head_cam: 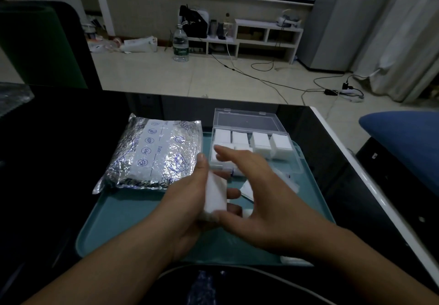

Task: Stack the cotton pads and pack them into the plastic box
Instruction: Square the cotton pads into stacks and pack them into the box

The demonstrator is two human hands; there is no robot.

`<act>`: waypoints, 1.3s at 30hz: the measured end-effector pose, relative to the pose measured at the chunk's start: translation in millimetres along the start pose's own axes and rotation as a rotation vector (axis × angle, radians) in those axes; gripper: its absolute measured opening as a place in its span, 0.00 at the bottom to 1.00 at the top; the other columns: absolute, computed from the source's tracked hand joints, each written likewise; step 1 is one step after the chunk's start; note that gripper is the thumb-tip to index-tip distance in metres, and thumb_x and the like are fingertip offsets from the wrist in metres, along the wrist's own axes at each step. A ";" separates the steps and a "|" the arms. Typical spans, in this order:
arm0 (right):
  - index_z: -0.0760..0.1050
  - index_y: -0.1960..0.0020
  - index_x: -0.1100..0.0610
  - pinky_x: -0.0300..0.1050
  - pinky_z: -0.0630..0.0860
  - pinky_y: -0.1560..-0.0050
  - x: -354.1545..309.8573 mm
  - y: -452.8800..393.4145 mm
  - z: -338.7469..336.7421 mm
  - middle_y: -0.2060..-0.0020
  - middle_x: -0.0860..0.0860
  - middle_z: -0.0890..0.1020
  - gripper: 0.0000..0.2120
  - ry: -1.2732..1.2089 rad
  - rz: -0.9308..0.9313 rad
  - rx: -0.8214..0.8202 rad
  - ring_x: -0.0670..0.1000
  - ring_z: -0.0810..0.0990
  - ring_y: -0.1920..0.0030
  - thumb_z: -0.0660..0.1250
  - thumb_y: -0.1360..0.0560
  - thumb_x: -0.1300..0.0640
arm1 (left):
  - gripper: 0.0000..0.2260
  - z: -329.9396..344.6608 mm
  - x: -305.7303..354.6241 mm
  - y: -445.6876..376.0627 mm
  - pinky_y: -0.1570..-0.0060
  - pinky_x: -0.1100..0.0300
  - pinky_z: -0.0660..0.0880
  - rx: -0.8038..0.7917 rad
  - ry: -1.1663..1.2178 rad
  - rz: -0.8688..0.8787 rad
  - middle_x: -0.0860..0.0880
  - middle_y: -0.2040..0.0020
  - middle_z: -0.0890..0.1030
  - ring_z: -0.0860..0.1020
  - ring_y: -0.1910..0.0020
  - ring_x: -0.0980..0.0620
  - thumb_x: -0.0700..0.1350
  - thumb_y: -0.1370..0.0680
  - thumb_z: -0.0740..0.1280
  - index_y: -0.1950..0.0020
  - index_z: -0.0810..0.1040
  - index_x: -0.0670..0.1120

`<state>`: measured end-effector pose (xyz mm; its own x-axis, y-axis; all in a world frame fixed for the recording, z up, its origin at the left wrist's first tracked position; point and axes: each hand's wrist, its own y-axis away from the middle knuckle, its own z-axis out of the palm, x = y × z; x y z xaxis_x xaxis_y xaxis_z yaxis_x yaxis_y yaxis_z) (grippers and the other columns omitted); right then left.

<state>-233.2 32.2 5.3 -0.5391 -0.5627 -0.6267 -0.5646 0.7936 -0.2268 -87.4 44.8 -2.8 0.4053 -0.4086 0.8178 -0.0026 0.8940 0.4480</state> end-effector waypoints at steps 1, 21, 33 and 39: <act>0.57 0.24 0.44 0.27 0.66 0.39 -1.1 0.6 2.0 0.35 0.41 0.69 0.42 -0.003 -0.019 -0.029 0.36 0.65 0.35 0.75 0.31 0.47 | 0.26 0.9 0.1 1.1 0.74 0.58 0.76 -0.001 0.009 0.002 0.40 0.61 0.85 0.80 0.71 0.44 0.63 0.21 0.57 0.48 0.80 0.41; 0.65 0.28 0.43 0.45 0.64 0.36 31.4 9.0 -13.2 0.37 0.41 0.72 0.28 0.665 0.070 -0.396 0.48 0.63 0.37 0.68 0.26 0.46 | 0.19 -8.7 18.7 -1.0 0.70 0.56 0.78 -0.128 0.142 0.028 0.44 0.61 0.80 0.77 0.70 0.50 0.58 0.24 0.66 0.43 0.77 0.44; 0.80 0.45 0.49 0.45 0.70 0.43 43.3 -2.8 -1.3 0.47 0.48 0.76 0.09 0.542 0.126 -0.382 0.50 0.71 0.43 0.68 0.25 0.54 | 0.19 -4.0 13.4 1.4 0.72 0.58 0.78 -0.042 0.114 0.071 0.45 0.67 0.82 0.78 0.73 0.49 0.56 0.25 0.67 0.46 0.80 0.41; 0.69 0.31 0.45 0.41 0.64 0.48 41.4 -2.2 -5.2 0.40 0.46 0.74 0.26 0.645 0.200 -0.373 0.48 0.69 0.41 0.71 0.27 0.51 | 0.19 -6.7 13.8 0.8 0.71 0.58 0.78 -0.032 0.119 0.070 0.44 0.66 0.82 0.78 0.72 0.49 0.56 0.25 0.67 0.46 0.80 0.41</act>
<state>-257.5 6.0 -16.3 -0.8460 -0.5312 -0.0450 -0.5298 0.8282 0.1826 -75.7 41.1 6.4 0.5107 -0.3222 0.7971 -0.0061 0.9258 0.3781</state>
